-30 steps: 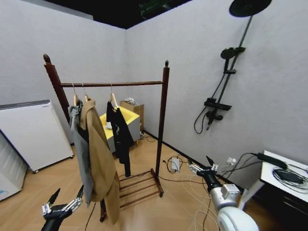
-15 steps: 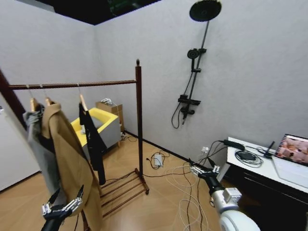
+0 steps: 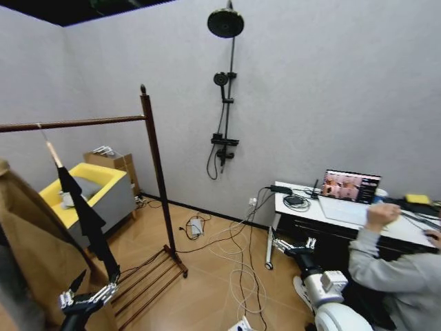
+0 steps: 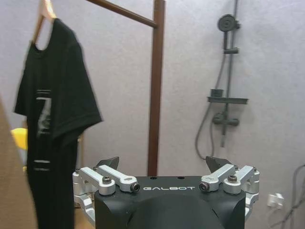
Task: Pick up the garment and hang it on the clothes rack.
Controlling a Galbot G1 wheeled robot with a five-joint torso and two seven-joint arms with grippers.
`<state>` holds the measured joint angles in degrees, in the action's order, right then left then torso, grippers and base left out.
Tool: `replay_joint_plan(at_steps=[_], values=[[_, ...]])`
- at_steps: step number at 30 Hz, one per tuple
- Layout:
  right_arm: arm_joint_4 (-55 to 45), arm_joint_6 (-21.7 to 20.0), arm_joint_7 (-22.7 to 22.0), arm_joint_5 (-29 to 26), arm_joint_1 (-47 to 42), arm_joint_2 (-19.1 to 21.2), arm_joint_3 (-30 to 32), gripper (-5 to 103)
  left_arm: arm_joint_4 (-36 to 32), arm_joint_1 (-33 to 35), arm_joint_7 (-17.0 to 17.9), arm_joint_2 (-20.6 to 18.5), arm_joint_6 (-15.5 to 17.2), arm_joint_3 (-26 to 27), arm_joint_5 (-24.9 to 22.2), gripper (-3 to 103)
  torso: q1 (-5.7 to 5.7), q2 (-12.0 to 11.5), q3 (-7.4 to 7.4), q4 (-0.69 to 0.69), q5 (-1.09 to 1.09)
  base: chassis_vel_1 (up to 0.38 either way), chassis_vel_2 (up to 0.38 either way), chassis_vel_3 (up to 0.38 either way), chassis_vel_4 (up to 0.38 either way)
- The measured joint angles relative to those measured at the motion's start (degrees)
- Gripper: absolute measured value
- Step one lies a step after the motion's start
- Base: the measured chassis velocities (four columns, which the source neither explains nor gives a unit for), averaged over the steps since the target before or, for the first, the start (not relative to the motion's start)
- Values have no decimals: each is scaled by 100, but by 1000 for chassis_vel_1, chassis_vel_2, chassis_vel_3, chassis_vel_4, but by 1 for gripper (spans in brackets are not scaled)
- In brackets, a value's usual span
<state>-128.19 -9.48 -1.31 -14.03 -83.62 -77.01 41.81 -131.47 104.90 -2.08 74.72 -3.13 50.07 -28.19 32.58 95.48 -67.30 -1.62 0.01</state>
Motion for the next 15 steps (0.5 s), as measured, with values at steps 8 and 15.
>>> replay_joint_plan(at_steps=[8,15], values=[[-46,5,10,2,-16,-17,-8,100,0,0,0,0,0,-1,0,100,0,0,0,0,-1,-48,-203,-189,-42],[-112,5,22,11,-51,-34,-33,100,0,0,0,0,0,0,0,100,1,-1,0,1,-2,-42,-215,-222,-34]])
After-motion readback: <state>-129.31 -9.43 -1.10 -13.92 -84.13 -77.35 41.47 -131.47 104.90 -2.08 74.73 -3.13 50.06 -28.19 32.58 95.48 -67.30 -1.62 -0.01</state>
